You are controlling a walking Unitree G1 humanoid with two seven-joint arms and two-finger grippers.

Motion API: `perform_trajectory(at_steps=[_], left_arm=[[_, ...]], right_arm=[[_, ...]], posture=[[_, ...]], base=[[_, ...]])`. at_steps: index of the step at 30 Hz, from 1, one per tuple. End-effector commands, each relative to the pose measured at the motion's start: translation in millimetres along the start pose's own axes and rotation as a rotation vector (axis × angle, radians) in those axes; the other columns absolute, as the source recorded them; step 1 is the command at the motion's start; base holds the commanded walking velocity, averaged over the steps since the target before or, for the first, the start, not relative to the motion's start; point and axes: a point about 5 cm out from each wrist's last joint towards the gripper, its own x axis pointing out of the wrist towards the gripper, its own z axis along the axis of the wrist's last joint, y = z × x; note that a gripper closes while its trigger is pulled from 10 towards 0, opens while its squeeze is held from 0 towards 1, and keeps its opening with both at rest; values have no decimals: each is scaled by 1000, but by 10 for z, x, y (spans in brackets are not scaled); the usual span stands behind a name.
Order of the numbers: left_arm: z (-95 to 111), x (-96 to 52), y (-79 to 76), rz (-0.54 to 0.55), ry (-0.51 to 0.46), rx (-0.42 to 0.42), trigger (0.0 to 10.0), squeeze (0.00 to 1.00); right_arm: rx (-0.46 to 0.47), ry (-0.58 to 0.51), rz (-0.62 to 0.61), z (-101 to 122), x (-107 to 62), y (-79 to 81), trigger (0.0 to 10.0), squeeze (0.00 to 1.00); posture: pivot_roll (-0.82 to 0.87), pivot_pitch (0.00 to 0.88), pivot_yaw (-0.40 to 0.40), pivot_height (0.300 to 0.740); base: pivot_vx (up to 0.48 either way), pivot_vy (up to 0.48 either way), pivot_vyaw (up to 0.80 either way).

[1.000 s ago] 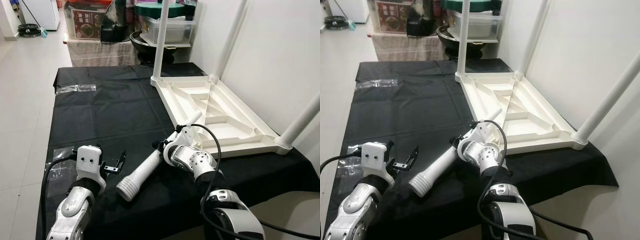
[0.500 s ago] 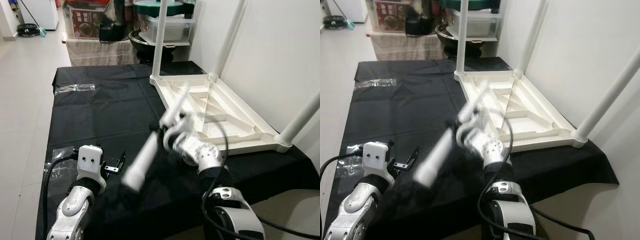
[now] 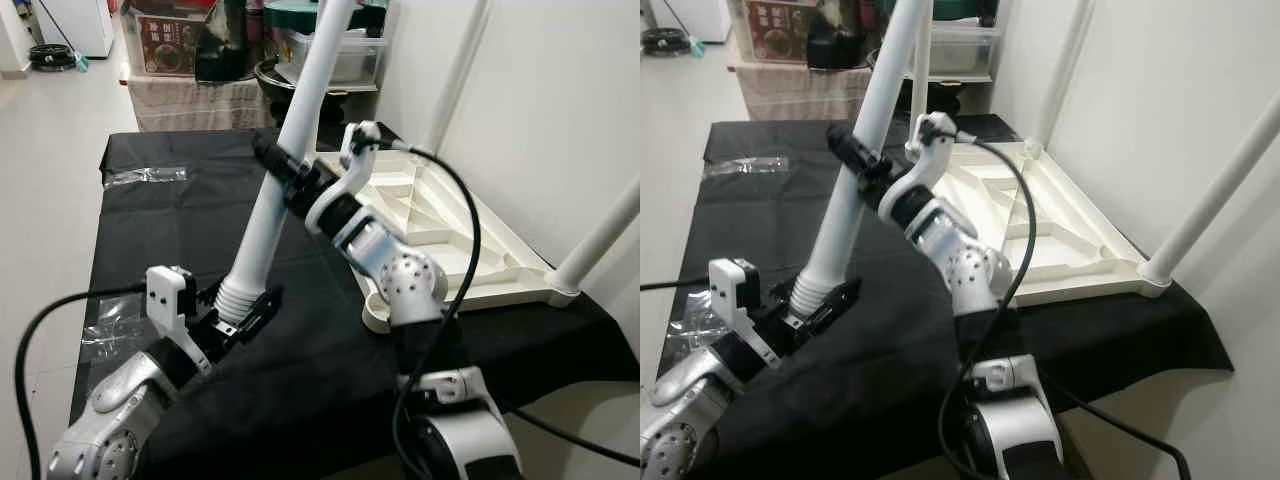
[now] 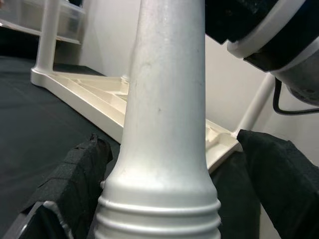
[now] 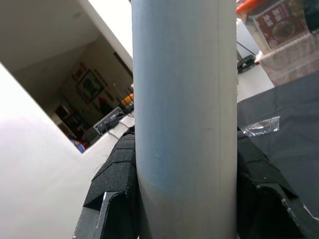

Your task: Building children table

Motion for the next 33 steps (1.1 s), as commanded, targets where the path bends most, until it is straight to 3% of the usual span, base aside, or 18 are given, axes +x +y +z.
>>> perform_trajectory(at_steps=[1,6,10,15,20,27,32,33], left_arm=[[3,10,-106,-101,32,-8,10000,0],[-23,-5,-93,-150,100,-4,10000,0],[-40,-4,-68,-146,115,-5,10000,0],[-109,15,-16,-143,164,6,10000,0],[-107,28,14,-152,177,13,10000,0],[-133,51,58,-182,211,29,10000,0],[-129,62,48,-203,212,39,10000,0],[-109,74,50,-207,202,48,5020,0]], right_arm=[[-112,-37,6,33,-28,18,0,0],[-198,-55,54,64,-71,74,0,0],[-202,-64,74,79,-86,113,0,0],[-219,-77,176,74,-125,321,0,0],[-217,-81,217,56,-138,404,0,0],[-210,-65,327,-23,-176,641,0,0],[-214,-50,348,-74,-194,686,0,0],[-211,-46,350,-90,-201,691,0,0]], posture=[[106,0,-93,740],[97,0,-84,740],[94,0,-81,740],[84,0,-72,740],[81,0,-69,740],[71,0,-65,740],[71,0,-65,740],[73,0,-65,740]], base=[[0,0,0],[0,0,0],[0,0,0],[0,0,0],[0,0,0],[0,0,0],[0,0,0],[0,0,0]])
